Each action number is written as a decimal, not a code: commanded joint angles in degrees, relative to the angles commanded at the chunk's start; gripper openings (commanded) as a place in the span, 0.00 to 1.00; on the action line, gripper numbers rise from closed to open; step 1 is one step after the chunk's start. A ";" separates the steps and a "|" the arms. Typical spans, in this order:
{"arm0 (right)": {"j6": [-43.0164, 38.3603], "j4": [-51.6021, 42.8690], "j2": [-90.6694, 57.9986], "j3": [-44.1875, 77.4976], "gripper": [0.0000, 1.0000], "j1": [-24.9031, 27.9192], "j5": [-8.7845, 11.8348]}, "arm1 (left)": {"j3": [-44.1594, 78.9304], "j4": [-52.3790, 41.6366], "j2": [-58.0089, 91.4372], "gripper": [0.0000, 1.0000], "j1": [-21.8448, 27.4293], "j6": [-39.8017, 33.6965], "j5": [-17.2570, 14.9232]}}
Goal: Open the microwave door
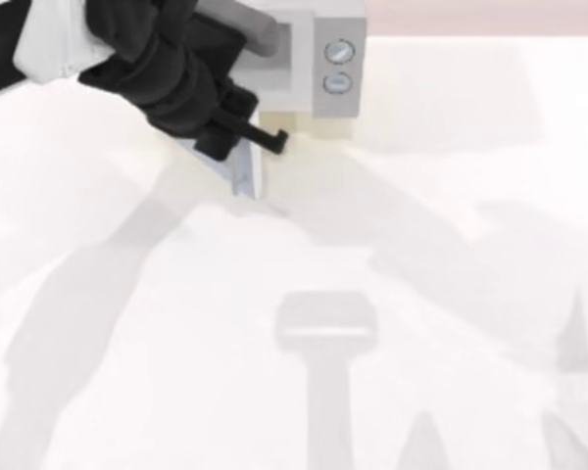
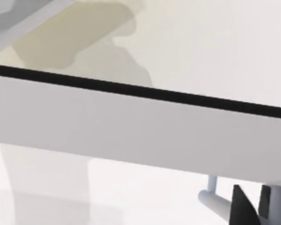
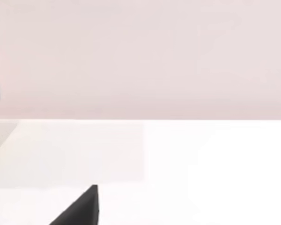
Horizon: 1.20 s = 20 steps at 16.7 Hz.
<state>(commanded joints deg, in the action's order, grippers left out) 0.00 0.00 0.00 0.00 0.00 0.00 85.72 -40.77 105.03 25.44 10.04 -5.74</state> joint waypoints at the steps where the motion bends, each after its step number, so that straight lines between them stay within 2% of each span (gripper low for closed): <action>1: 0.00 0.00 0.00 0.00 1.00 0.00 0.00 | 0.00 0.00 0.00 0.00 0.00 0.00 0.00; 16: 0.00 0.00 0.00 0.00 1.00 0.00 0.00 | 0.00 0.00 0.00 0.00 0.00 0.00 0.00; 20: 0.00 0.00 0.00 0.00 1.00 0.00 0.00 | -0.87 -0.28 -0.48 0.00 -0.49 1.74 -1.31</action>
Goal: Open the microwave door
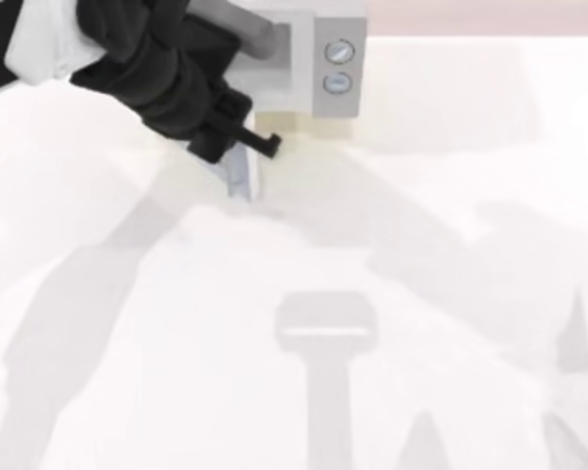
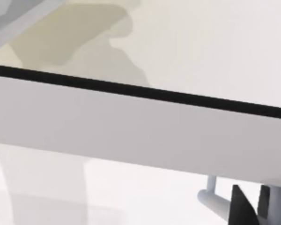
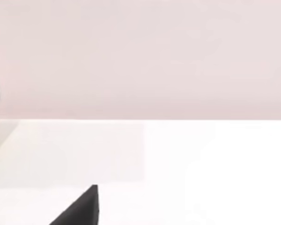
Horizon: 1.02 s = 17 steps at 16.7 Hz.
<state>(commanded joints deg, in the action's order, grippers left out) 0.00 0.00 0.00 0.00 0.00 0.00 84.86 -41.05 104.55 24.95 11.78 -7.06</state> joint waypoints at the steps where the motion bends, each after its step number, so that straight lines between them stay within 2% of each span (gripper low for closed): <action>1: 0.00 0.00 0.00 0.00 1.00 0.00 0.00 | -0.42 -0.05 -0.47 0.00 -0.53 1.38 -0.67; 6: 0.00 0.00 0.00 0.00 1.00 0.00 0.00 | -2.42 -0.46 -2.30 0.00 -2.73 6.99 -3.54; 17: 0.00 0.00 0.00 0.00 1.00 0.00 0.00 | -2.43 -0.46 -2.30 0.00 -2.74 6.99 -3.54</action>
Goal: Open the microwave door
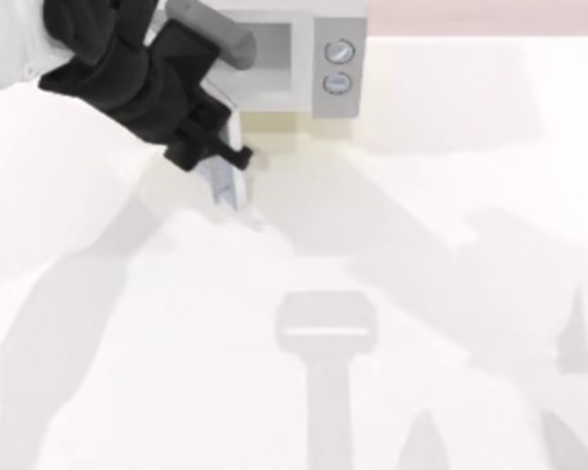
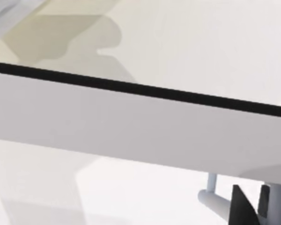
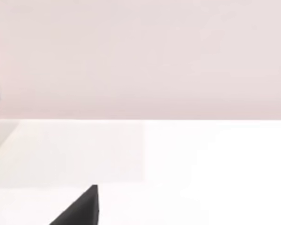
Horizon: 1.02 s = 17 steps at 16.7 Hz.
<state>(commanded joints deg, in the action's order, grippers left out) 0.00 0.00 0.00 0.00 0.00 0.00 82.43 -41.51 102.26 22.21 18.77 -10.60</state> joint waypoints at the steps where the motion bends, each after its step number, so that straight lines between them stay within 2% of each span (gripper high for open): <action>1: 0.00 0.00 0.00 0.00 1.00 0.00 0.00 | 0.00 0.00 0.00 0.00 0.00 0.00 0.00; 13: 0.00 0.00 0.00 0.00 1.00 0.00 0.00 | 0.00 0.00 0.00 0.00 0.00 0.00 0.00; 17: 0.00 0.00 0.00 0.00 1.00 0.00 0.00 | -0.50 -0.57 -0.20 0.00 -0.55 1.77 -1.19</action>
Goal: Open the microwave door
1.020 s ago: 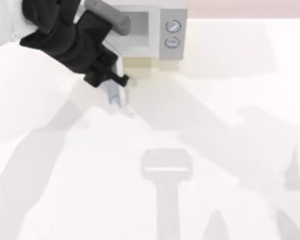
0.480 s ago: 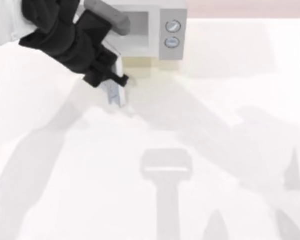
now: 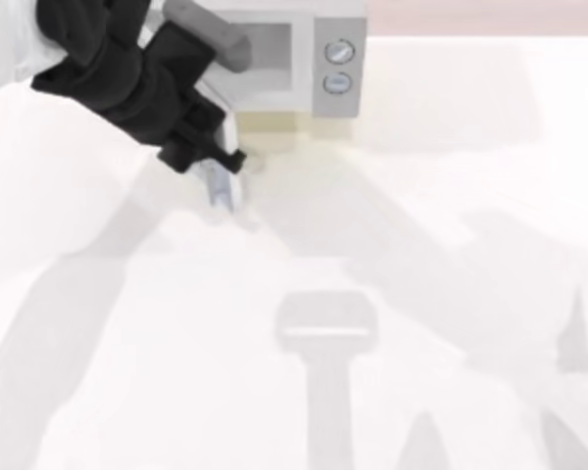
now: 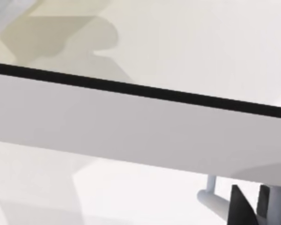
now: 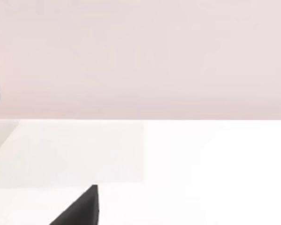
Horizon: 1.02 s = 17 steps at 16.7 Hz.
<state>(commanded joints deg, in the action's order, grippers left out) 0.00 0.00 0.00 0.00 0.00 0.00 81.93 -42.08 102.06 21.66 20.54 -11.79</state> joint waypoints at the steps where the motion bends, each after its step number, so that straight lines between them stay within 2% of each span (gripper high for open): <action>1: 0.00 0.00 0.00 0.00 1.00 0.00 0.00 | -0.19 -0.25 -0.28 0.00 -0.56 1.41 -0.65; 6: 0.00 0.00 0.00 0.00 1.00 0.00 0.00 | -1.29 -1.51 -1.56 0.00 -3.18 7.83 -3.71; 17: 0.00 0.00 0.00 0.00 1.00 0.00 0.00 | -1.35 -1.57 -1.56 0.00 -3.24 7.97 -3.78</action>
<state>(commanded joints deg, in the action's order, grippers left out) 0.00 0.00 0.00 0.00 0.00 0.00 80.58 -43.65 100.50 18.42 28.51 -15.57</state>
